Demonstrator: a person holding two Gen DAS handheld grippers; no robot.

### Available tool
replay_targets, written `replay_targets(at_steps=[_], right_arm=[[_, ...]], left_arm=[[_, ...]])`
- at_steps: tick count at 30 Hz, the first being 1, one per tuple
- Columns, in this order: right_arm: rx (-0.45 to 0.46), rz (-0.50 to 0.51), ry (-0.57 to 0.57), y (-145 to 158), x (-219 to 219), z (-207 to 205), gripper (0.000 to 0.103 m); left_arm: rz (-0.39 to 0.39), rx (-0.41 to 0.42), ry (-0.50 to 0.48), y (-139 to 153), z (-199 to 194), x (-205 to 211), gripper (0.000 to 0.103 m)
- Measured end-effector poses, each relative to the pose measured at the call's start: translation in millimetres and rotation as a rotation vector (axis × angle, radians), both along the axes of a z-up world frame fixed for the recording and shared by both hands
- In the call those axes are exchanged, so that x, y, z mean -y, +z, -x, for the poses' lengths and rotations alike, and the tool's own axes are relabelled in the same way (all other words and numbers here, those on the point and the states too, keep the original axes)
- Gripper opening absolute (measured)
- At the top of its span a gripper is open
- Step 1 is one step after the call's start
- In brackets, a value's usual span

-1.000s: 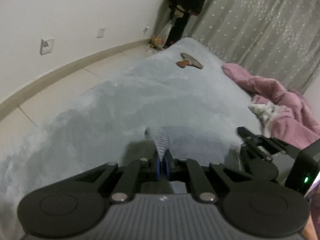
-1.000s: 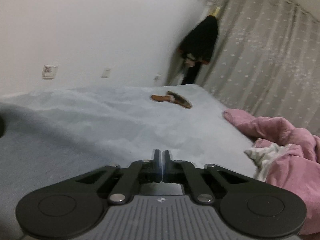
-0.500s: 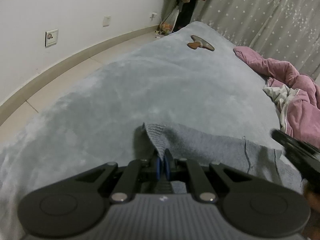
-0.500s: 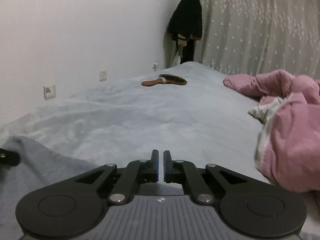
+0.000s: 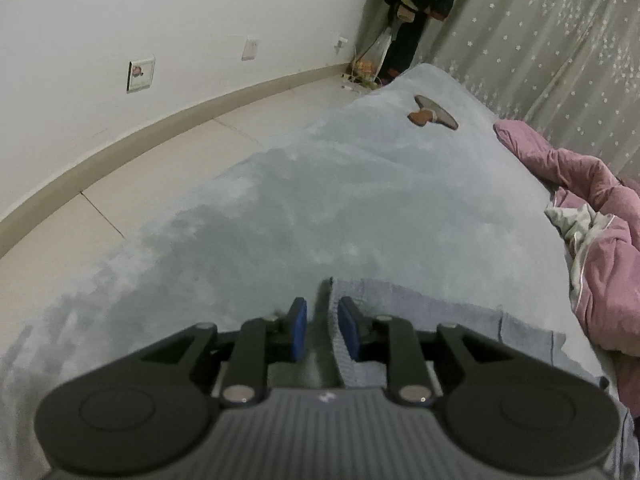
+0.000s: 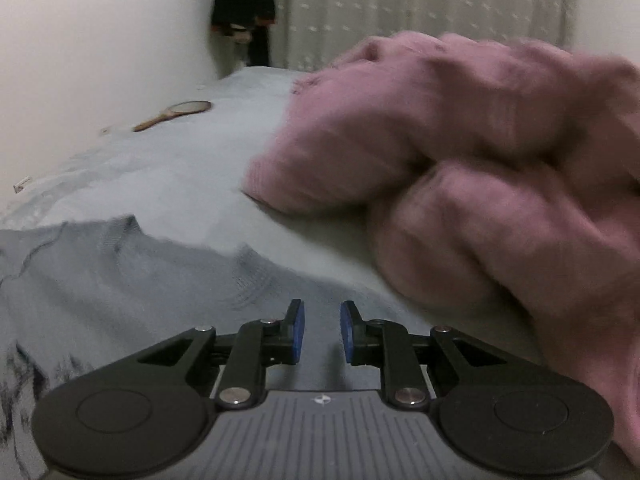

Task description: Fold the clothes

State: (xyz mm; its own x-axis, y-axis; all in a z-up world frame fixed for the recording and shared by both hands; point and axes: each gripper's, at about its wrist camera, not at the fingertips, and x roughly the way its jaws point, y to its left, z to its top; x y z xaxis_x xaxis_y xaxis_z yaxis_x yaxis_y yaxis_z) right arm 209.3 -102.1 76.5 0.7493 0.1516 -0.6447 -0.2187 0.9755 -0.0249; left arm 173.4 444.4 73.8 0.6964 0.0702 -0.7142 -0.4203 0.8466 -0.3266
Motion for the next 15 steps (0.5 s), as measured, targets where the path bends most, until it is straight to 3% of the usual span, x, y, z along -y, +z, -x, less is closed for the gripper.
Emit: replay_targets(at_steps=[4,10,15], right_arm=[[-0.057,-0.063,-0.127,2,59,28,0.022],[-0.161,-0.269,-0.314,-11,128,53,0.034],[-0.199,-0.443,-0.355,-25,152,60,0.039]], left_arm=[[-0.025,0.000,-0.048,19,10,22,0.023],[-0.086,-0.011,-0.146,42,50,73,0.025],[0.058,-0.037,-0.201,29,96,110,0.026]])
